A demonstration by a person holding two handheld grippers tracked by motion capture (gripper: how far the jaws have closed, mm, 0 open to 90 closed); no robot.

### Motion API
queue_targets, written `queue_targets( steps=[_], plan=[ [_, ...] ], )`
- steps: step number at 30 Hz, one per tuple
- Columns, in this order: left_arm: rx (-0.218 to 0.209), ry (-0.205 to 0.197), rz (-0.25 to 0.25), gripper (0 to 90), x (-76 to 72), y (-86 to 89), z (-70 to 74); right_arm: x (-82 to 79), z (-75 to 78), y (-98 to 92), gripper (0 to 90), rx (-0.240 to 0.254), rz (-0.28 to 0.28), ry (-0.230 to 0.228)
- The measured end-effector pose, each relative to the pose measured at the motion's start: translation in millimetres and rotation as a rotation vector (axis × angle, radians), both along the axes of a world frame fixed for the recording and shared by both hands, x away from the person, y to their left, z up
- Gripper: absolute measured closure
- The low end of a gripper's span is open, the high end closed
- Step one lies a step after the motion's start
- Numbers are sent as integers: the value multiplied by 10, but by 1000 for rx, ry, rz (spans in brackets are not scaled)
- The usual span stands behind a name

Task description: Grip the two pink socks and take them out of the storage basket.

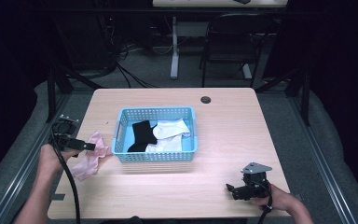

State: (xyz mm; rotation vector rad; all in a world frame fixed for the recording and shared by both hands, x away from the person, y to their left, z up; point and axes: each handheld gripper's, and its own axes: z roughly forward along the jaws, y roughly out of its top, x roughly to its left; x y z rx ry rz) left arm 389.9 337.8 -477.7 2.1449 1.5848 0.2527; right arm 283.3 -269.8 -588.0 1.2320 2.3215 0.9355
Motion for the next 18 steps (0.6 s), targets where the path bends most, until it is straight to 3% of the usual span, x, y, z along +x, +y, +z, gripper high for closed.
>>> queue_targets(
  steps=[5,11,15,18],
  plan=[
    [-7,-31,9,53,-227,-35,63,1,0,0,0,0,0,-1],
    [17,-26,-8,34,-504,-135,-72,1,-1,-2,0,1,3,-1],
    [33,4,-19,28,-631,-167,-220,1,-1,-3,0,2,4,-1],
    [42,35,-29,18,-615,-156,-302,2,-2,-4,0,2,5,-1]
  ],
)
